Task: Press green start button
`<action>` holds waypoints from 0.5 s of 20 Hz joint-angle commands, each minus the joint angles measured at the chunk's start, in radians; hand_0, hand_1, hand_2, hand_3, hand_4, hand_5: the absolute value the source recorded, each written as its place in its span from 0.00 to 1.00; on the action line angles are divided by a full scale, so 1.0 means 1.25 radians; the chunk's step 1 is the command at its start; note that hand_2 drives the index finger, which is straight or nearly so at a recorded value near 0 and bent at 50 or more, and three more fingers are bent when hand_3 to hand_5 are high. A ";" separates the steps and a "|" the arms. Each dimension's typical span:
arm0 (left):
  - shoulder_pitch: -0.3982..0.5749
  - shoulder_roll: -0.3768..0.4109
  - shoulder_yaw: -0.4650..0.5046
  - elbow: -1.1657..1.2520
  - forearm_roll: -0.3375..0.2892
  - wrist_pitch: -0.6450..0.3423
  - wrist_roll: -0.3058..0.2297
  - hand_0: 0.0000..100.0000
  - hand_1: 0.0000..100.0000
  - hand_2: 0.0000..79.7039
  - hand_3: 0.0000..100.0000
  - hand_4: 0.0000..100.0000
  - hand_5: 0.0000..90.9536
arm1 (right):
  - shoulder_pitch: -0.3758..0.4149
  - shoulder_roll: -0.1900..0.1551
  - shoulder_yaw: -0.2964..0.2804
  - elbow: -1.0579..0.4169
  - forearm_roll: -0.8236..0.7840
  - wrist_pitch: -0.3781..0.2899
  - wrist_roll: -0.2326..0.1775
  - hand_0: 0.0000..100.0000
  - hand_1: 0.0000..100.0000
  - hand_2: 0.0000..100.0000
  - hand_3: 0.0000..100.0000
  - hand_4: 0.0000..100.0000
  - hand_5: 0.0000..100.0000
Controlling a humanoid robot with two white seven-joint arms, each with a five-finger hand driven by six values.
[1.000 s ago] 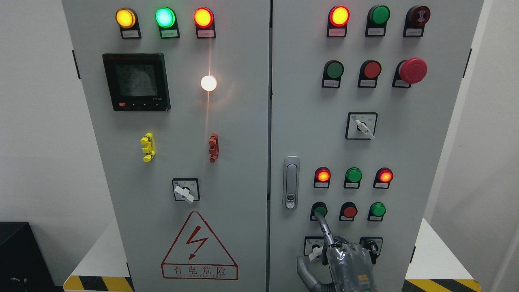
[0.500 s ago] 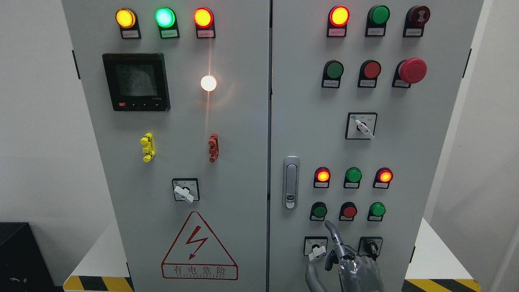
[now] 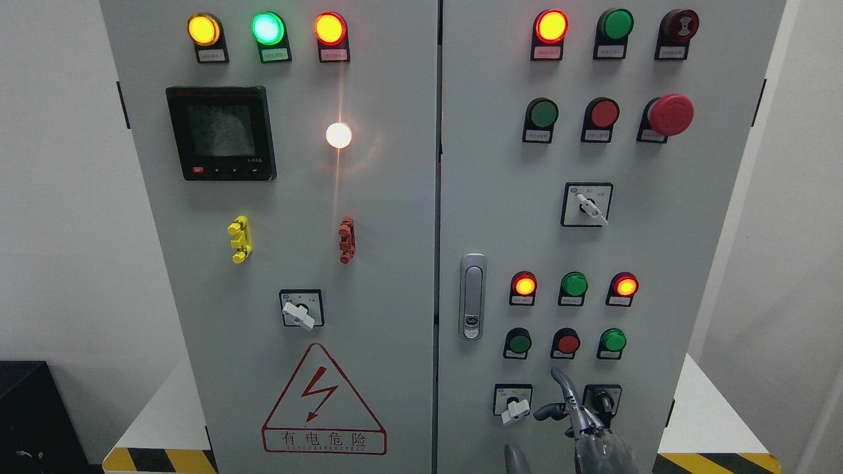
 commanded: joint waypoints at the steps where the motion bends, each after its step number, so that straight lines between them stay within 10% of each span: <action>1: -0.018 0.000 0.000 -0.022 0.000 0.000 -0.001 0.12 0.56 0.00 0.00 0.00 0.00 | 0.044 0.000 0.004 -0.076 -0.171 0.003 0.032 0.00 0.09 0.00 0.23 0.24 0.31; 10: -0.018 0.000 0.000 -0.022 0.000 0.000 -0.001 0.12 0.56 0.00 0.00 0.00 0.00 | 0.066 0.000 0.033 -0.098 -0.404 0.043 0.120 0.00 0.03 0.00 0.09 0.04 0.01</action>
